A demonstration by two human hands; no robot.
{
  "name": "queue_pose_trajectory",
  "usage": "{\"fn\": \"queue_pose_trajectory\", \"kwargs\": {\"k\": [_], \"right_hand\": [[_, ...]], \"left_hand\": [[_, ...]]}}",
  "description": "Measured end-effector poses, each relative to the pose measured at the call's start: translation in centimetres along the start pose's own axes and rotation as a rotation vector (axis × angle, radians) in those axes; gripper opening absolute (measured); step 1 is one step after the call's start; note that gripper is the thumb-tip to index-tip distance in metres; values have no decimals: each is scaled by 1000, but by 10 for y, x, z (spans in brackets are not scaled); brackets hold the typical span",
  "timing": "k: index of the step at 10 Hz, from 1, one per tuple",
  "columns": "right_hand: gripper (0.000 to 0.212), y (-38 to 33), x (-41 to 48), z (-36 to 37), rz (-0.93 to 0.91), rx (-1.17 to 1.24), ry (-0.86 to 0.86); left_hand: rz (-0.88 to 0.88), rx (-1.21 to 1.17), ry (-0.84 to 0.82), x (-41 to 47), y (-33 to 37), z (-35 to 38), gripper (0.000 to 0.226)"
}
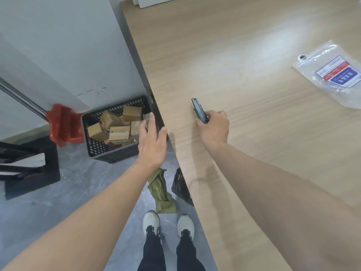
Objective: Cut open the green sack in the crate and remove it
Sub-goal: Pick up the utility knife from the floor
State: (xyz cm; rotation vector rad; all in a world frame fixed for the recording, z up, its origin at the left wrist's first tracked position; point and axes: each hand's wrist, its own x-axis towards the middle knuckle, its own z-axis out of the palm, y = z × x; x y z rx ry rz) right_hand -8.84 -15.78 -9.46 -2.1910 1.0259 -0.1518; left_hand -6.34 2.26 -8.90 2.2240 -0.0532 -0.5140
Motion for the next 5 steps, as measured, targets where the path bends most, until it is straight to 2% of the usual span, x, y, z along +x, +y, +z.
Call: {"fn": "queue_pose_trajectory", "kwargs": {"k": [1,3,5], "right_hand": [[15,11,3,6,-15,-9,-3],[16,21,5,11,-60,-79,-7],[41,-3,-10,2,-151,-160,96]], "left_hand": [[-60,-5,-20,-2,-10,8,76],[-85,7,-12,-4,-18,14,69],[-74,16,39,-16,-6,-11,67]]}}
